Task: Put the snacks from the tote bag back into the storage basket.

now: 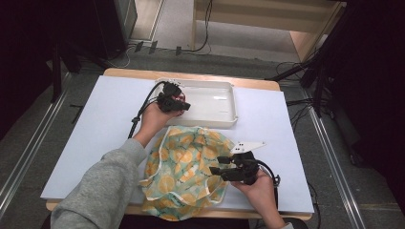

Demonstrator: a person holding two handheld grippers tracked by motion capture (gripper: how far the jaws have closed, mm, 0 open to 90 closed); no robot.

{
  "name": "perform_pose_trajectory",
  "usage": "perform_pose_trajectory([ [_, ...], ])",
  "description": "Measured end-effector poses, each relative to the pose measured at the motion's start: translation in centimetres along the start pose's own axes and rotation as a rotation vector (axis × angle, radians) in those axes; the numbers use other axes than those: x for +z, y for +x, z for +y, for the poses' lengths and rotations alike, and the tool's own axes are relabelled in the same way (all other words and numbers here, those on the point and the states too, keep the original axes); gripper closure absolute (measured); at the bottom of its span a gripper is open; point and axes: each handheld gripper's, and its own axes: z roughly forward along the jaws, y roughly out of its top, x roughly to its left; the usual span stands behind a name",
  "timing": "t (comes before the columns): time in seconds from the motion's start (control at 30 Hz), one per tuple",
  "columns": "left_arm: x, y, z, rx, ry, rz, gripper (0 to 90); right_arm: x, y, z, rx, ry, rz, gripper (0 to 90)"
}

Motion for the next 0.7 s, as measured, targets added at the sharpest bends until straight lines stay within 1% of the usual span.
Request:
perform_pose_trajectory([
  [0.2, -0.5, 0.1, -0.2, 0.007, -0.006, 0.001, 89.1, 0.0, 0.0, 0.0, -0.003, 0.001, 0.000, 46.6],
  [0.33, -0.6, 0.3, -0.6, 0.003, -0.008, 0.003, 89.1, 0.1, 0.0, 0.0, -0.001, 0.004, 0.004, 46.7],
  [0.37, -0.7, 0.5, -0.8, -0.006, -0.011, 0.006, 89.1, 0.2, 0.1, 0.0, -0.002, 0.005, 0.006, 46.6],
  [0.47, -1.0, 0.9, -1.1, -0.006, -0.007, 0.013, 89.1, 0.3, 0.1, 0.1, -0.001, 0.006, 0.007, 46.7],
  [0.5, -1.1, 1.0, -1.2, -0.012, -0.008, 0.018, 89.0, 0.3, 0.1, 0.1, -0.002, 0.010, 0.007, 46.6],
  [0.63, -1.5, 1.3, -1.3, -0.016, -0.011, 0.022, 88.9, 0.3, 0.1, 0.1, -0.003, 0.009, 0.007, 46.7],
  [0.7, -1.6, 1.4, -1.4, -0.016, -0.012, 0.019, 88.7, 0.3, 0.1, 0.1, -0.003, 0.009, 0.007, 46.7],
])
